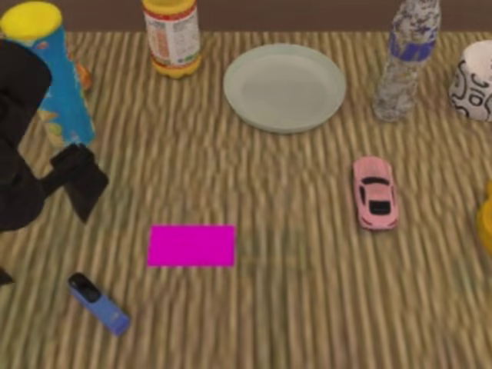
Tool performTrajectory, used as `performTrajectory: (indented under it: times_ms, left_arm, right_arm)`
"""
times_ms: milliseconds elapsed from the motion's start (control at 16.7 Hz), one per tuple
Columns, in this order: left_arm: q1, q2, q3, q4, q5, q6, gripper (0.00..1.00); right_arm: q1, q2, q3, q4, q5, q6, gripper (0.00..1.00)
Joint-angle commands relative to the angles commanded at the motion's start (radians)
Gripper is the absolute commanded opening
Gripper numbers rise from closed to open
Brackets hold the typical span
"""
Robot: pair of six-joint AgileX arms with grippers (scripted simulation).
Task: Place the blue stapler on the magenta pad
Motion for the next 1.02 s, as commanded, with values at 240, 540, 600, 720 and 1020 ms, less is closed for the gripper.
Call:
performTrajectory:
  times_ms: [240, 540, 600, 720, 1020]
  left_arm:
    - [-0.018, 0.109, 0.089, -0.076, 0.000, -0.084, 1.00]
    - [-0.013, 0.109, 0.089, -0.075, 0.000, -0.085, 1.00]
    - [-0.014, 0.110, 0.087, -0.072, 0.000, -0.084, 1.00]
    - [-0.014, 0.125, 0.061, -0.037, 0.000, -0.082, 1.00]
    - [-0.014, 0.212, -0.072, 0.192, 0.000, -0.079, 1.00]
  right_arm:
    - [0.000, 0.000, 0.000, 0.000, 0.000, 0.000, 1.00]
    - [0.000, 0.000, 0.000, 0.000, 0.000, 0.000, 1.00]
    - [0.000, 0.000, 0.000, 0.000, 0.000, 0.000, 1.00]
    - [0.000, 0.000, 0.000, 0.000, 0.000, 0.000, 1.00]
    - [0.000, 0.000, 0.000, 0.000, 0.000, 0.000, 1.00]
